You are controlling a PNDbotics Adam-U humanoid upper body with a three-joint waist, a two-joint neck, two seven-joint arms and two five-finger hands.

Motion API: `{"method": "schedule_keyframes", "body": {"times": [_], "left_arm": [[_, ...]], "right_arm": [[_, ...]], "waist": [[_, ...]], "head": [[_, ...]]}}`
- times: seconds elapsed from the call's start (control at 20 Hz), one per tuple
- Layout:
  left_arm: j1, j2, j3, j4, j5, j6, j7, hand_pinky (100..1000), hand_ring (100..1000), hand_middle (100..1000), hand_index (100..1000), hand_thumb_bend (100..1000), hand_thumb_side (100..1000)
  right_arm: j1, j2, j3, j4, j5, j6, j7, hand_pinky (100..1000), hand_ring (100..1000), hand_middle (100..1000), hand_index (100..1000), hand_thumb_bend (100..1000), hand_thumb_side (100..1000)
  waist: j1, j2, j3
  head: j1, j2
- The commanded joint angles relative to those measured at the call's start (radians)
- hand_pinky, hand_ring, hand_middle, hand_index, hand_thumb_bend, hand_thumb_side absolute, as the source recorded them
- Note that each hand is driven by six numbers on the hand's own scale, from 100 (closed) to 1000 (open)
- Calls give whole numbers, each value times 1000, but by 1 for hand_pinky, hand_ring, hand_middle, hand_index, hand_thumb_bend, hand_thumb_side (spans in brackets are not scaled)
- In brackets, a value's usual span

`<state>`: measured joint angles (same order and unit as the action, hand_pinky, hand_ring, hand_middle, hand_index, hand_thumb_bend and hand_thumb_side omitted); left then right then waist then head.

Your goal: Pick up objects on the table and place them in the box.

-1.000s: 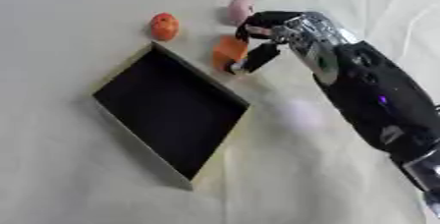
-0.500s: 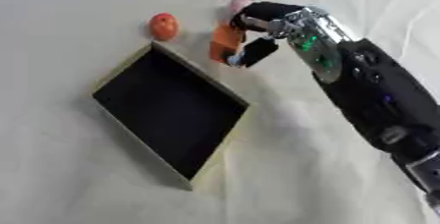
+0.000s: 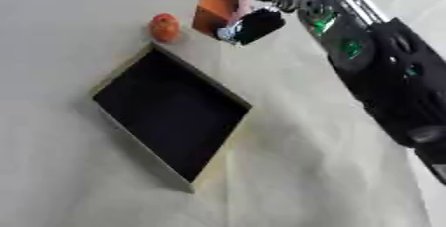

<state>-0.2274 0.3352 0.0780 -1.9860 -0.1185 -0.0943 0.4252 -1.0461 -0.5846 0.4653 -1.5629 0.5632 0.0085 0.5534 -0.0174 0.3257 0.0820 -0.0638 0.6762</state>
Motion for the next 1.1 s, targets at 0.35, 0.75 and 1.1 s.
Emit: {"method": "schedule_keyframes", "body": {"times": [0.35,0.75,1.1], "left_arm": [[-7,17,5,-14,-4,-1,-6,600,607,725,637,101,937],[-10,16,4,-14,-4,-3,-6,600,608,726,637,101,936],[-11,13,4,-14,-3,-3,-7,600,608,727,638,101,936]], "right_arm": [[-14,-31,78,-202,-105,43,125,833,790,570,736,100,618],[9,-12,126,-200,-82,49,181,824,784,571,732,118,594],[38,16,159,-159,15,15,164,817,785,580,729,141,582]], "waist": [[4,-25,2],[4,-23,4],[6,-24,9]], "head": [[0,0],[-4,2],[-8,0]]}}
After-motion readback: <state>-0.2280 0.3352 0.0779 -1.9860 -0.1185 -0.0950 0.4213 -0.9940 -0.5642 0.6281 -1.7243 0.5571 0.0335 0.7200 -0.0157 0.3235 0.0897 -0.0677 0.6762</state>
